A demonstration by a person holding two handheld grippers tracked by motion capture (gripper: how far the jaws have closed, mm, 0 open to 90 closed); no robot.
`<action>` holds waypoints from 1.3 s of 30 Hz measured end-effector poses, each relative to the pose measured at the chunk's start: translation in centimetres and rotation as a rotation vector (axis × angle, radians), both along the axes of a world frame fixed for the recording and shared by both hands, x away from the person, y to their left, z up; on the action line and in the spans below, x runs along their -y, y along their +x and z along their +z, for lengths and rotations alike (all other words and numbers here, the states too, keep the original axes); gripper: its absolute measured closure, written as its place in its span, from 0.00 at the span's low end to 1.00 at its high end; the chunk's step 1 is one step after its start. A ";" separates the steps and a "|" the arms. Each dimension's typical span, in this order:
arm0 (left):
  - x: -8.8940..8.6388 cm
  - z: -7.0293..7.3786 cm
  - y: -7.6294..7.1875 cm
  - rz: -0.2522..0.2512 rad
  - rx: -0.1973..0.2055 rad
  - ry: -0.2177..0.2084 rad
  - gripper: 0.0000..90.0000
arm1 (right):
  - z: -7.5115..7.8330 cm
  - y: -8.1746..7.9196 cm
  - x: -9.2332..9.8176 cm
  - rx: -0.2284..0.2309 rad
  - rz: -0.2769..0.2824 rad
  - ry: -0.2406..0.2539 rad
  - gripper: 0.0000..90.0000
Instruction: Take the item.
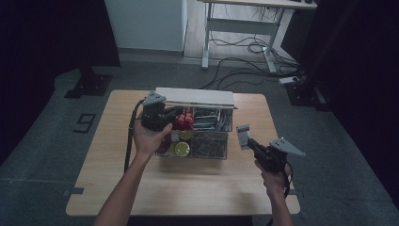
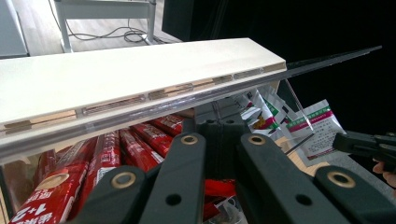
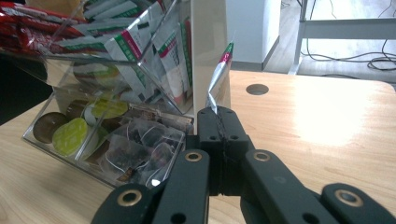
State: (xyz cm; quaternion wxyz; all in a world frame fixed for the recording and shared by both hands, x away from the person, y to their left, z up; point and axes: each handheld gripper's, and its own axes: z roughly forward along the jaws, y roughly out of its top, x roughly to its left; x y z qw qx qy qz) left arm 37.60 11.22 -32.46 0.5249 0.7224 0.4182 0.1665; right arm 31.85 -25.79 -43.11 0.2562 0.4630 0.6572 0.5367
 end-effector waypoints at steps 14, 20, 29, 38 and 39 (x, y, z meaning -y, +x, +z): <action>0.0 -0.1 0.0 0.000 -0.002 0.004 1.00 | -1.6 0.5 0.2 -0.038 -0.012 0.002 0.99; 0.0 -0.1 0.0 -0.001 -0.003 0.005 1.00 | -2.5 0.9 0.5 -0.058 -0.025 0.004 0.99; 0.1 -0.2 0.0 0.002 -0.004 0.010 1.00 | -4.0 1.2 0.9 -0.085 -0.034 0.016 0.99; 0.4 -0.3 0.1 -0.002 -0.006 0.012 1.00 | -5.3 1.7 1.5 -0.126 -0.045 0.011 0.99; 0.4 -0.3 0.1 -0.002 -0.007 0.011 1.00 | -5.5 1.8 1.5 -0.130 -0.048 0.011 0.99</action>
